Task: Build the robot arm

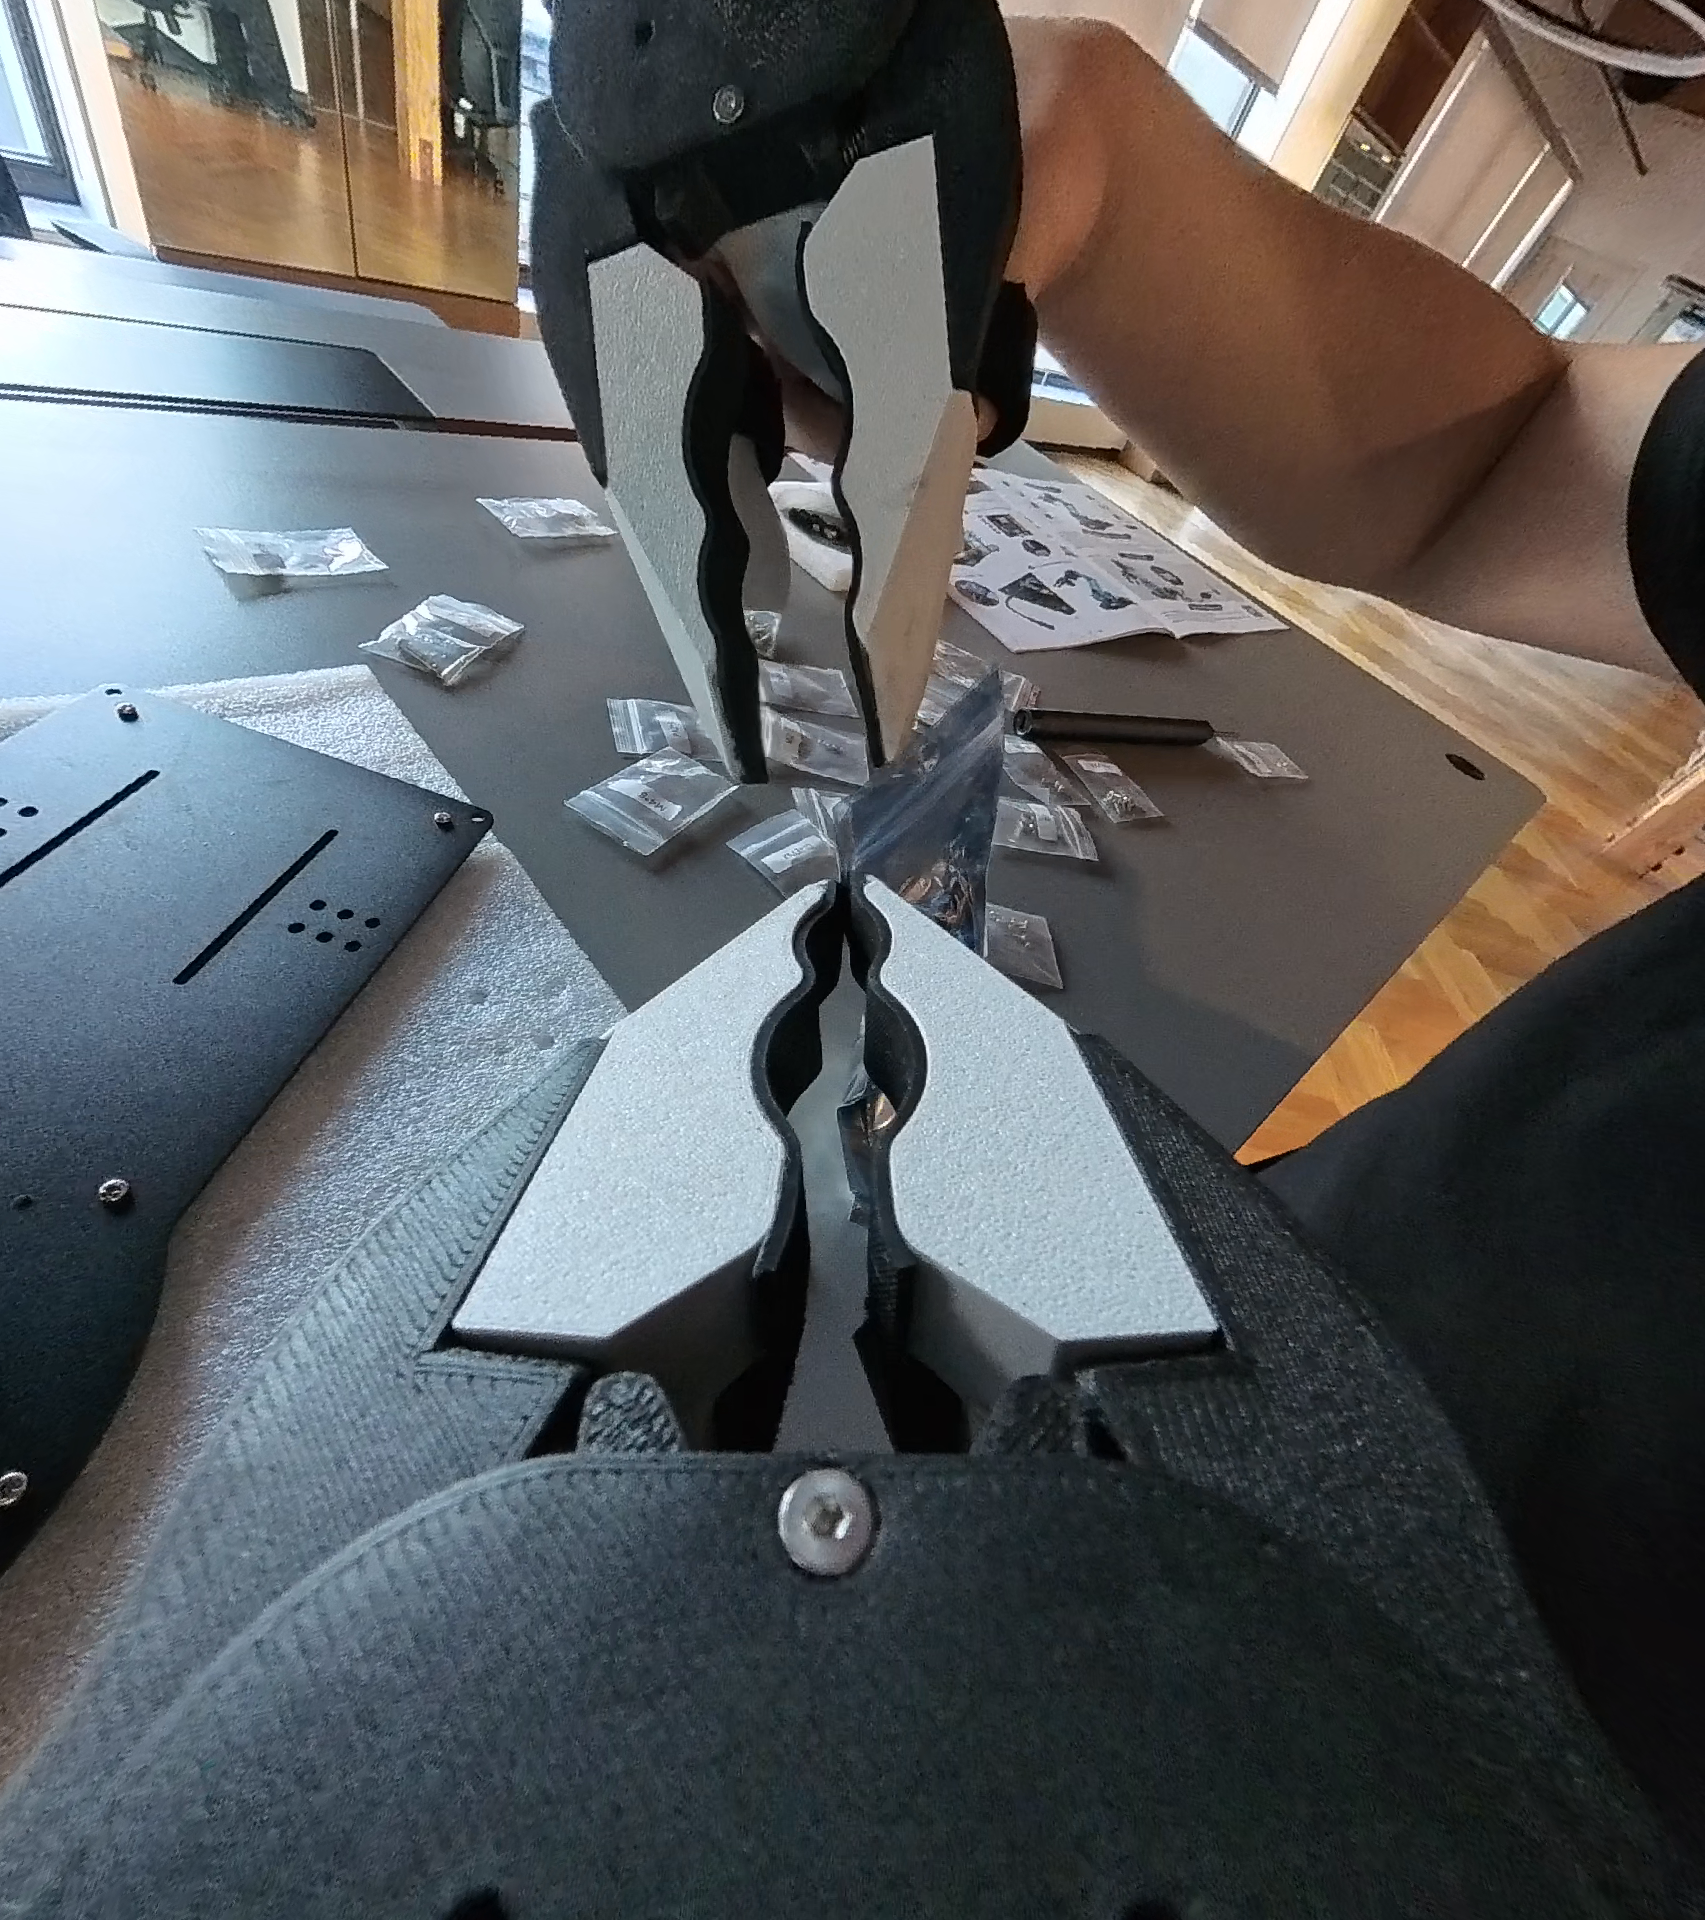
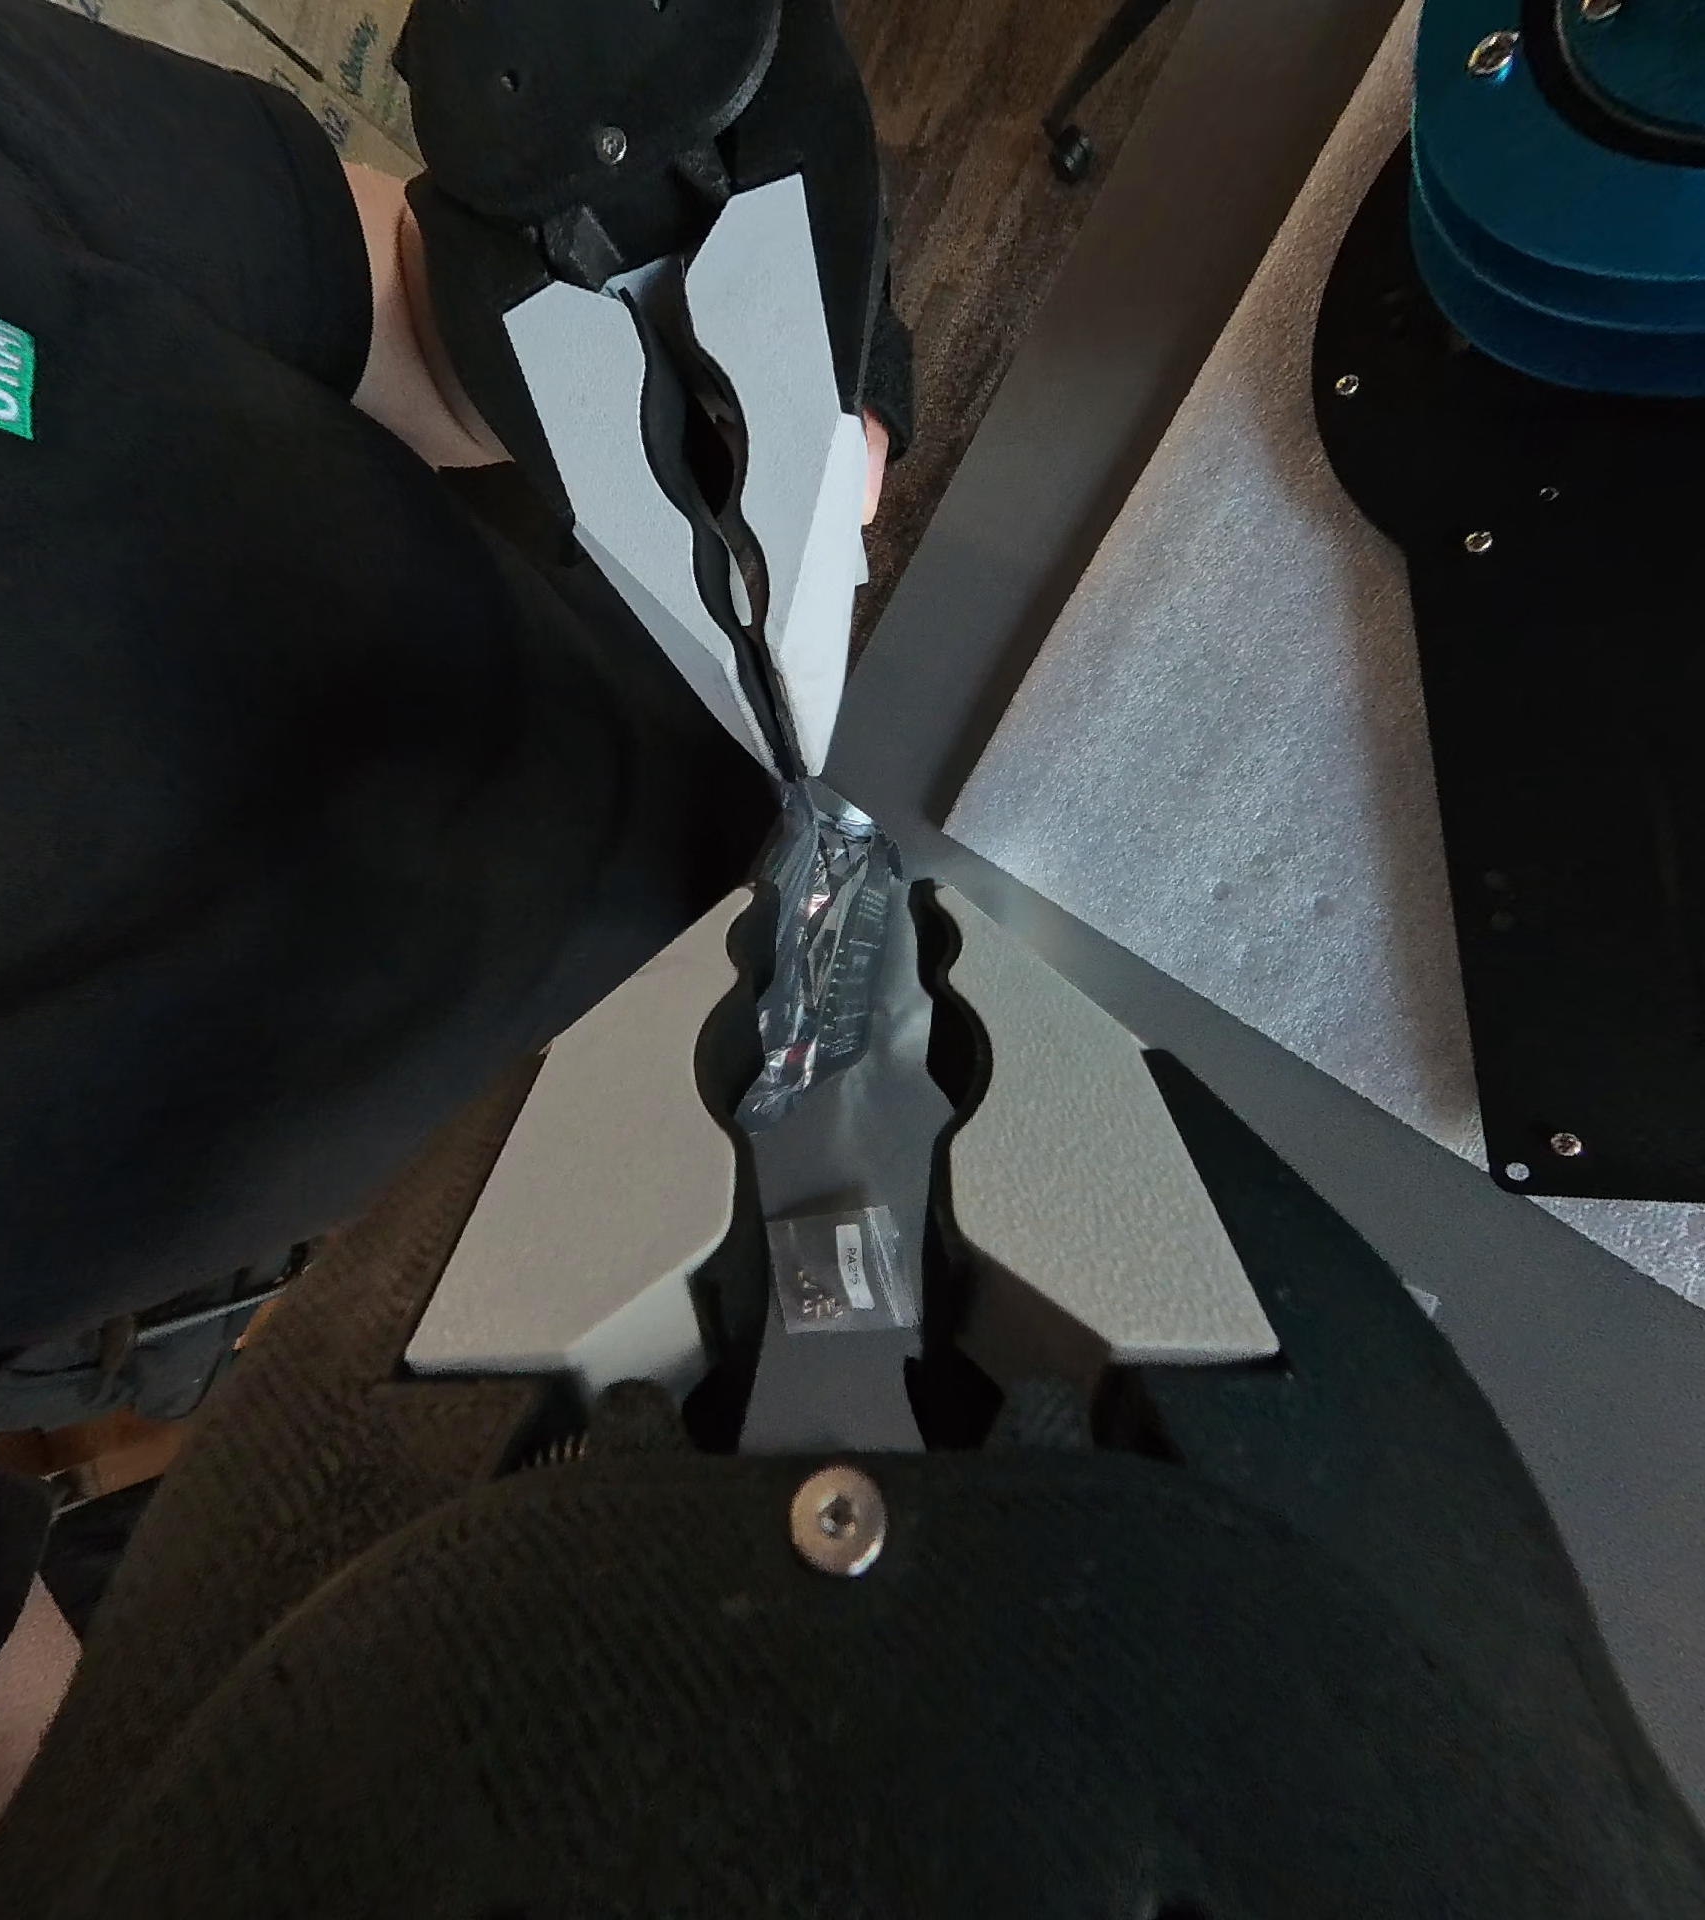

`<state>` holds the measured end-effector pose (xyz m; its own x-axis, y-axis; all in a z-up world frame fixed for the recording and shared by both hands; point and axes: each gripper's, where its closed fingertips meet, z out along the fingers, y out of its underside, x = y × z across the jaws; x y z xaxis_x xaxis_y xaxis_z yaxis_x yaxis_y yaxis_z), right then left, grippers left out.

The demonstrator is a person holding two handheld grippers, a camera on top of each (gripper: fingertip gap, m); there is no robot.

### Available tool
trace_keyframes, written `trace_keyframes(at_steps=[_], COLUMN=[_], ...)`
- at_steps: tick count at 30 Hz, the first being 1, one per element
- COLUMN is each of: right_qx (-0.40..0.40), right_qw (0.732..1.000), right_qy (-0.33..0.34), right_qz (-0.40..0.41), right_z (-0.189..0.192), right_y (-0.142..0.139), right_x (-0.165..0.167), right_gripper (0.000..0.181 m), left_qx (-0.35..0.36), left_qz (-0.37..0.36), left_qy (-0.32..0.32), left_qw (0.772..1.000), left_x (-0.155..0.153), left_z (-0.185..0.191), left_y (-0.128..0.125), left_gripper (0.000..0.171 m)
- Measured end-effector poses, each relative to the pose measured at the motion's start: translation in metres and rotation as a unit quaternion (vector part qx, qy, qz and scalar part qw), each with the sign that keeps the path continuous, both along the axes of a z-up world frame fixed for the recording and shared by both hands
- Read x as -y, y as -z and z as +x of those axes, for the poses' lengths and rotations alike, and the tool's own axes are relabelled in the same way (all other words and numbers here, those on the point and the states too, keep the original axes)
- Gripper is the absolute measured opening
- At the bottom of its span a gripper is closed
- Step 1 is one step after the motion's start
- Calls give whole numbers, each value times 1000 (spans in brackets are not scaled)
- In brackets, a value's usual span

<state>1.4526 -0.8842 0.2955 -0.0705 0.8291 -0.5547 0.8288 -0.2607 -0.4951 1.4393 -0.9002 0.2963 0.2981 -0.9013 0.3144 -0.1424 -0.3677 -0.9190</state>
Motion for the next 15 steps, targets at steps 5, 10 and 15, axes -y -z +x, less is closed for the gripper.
trace_keyframes(at_steps=[5,10,15], right_qx=[-3,-1,-5], right_qw=[1000,1000,1000], right_qy=[-6,-3,-11], right_qz=[4,1,14], right_z=[-3,-4,-6], right_y=[-3,-3,-8], right_x=[4,4,9], right_gripper=[26,26,26], left_qx=[3,1,6], left_qz=[-2,0,-3], left_qy=[1,1,0], left_qw=[1000,1000,1000], left_x=[0,0,1], left_z=[0,-1,-2], left_y=[0,0,0], left_gripper=[0,0,0])
